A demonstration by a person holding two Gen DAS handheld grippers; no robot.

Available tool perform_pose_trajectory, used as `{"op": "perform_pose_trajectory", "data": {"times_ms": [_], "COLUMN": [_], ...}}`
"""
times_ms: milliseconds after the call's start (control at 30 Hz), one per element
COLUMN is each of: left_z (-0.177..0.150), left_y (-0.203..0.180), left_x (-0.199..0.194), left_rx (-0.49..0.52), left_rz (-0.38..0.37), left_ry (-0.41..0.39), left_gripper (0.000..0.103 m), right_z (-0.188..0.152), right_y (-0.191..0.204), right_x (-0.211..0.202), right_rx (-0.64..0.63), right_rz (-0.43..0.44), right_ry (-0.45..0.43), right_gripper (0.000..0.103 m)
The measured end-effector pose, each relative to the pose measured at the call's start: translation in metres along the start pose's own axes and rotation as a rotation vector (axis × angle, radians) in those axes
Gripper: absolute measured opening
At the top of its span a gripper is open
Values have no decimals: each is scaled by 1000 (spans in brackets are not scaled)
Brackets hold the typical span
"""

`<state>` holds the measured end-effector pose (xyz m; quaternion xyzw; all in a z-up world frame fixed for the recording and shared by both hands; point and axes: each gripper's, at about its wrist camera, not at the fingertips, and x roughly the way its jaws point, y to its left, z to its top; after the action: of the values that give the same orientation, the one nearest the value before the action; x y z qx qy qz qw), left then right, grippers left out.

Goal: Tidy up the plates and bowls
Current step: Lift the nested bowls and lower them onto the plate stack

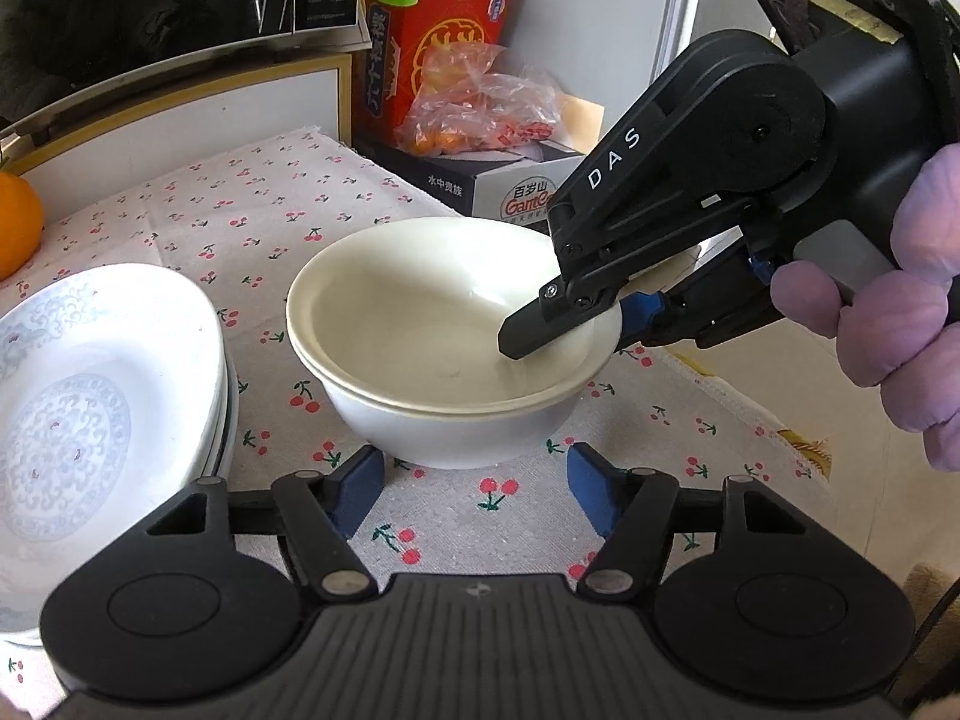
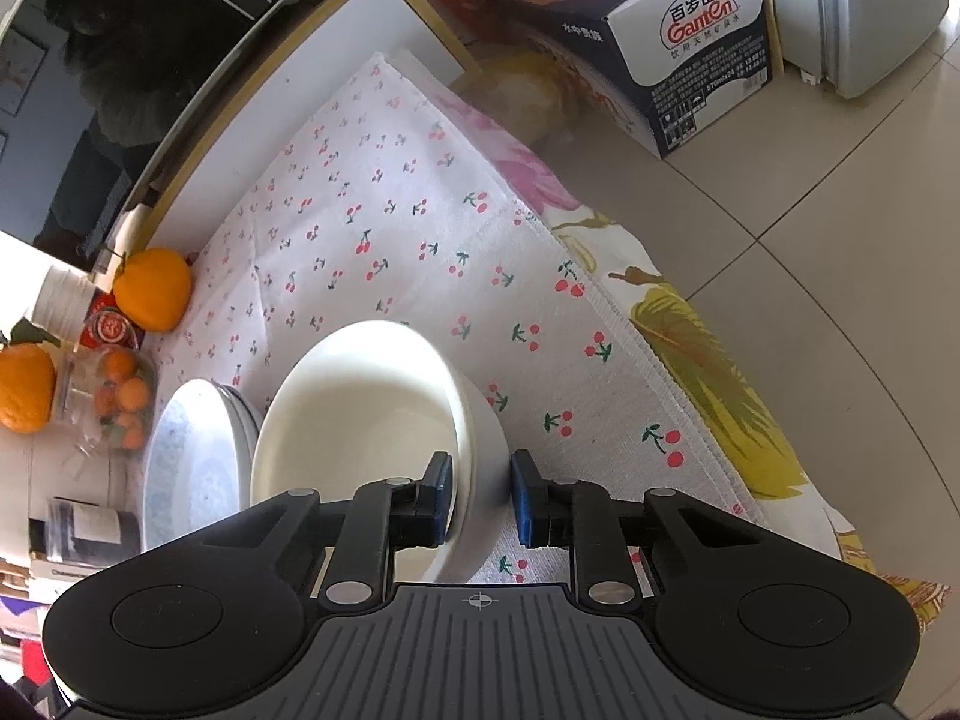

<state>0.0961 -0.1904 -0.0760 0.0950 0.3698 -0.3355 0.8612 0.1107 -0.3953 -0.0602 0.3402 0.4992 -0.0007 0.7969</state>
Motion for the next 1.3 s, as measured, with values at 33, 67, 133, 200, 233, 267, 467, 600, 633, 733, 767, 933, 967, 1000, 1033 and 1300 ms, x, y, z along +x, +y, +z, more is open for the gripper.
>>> {"op": "perform_pose_trajectory", "data": {"times_ms": [33,67,133,200,233,267,467,600,633,733,767,933,967,1000,1033,1300], "left_z": [0,0,1,1,2,2,6,9,10,11,12,13,12,12,11,7], "left_y": [0,0,-1,-2,-2,-2,0,3,4,7,9,17,19,22,24,36], "left_x": [0,0,-2,-3,-3,-4,-9,-12,-13,-17,-19,-27,-29,-31,-33,-44], "left_rx": [1,2,3,3,2,1,-12,-24,-26,-35,-39,-55,-58,-61,-64,-88], "left_rz": [0,-2,-6,-8,-8,-10,-14,-14,-13,-8,-6,13,18,22,27,9], "left_ry": [-2,-4,-8,-12,-15,-18,-36,-47,-50,-58,-61,-65,-67,-69,-70,-57], "left_gripper": [63,63,63,63,63,63,63,63,63,63,63,63,63,63,63,52], "right_z": [0,0,0,0,0,0,1,2,2,3,3,1,1,0,0,-5], "right_y": [-1,-1,-2,-1,0,0,4,8,9,15,17,33,36,39,43,68], "right_x": [-1,-2,-4,-7,-8,-10,-18,-21,-22,-23,-24,-21,-21,-19,-18,-10], "right_rx": [1,3,7,8,5,4,8,10,11,8,6,-8,-9,-11,-12,-34], "right_rz": [4,8,21,32,36,42,67,76,79,87,88,97,100,103,106,111], "right_ry": [-1,-2,-1,-3,-6,-9,-19,-21,-22,-25,-25,-26,-24,-22,-19,-25], "right_gripper": [20,20,20,20,20,20,20,20,20,20,20,20,20,20,20,21]}}
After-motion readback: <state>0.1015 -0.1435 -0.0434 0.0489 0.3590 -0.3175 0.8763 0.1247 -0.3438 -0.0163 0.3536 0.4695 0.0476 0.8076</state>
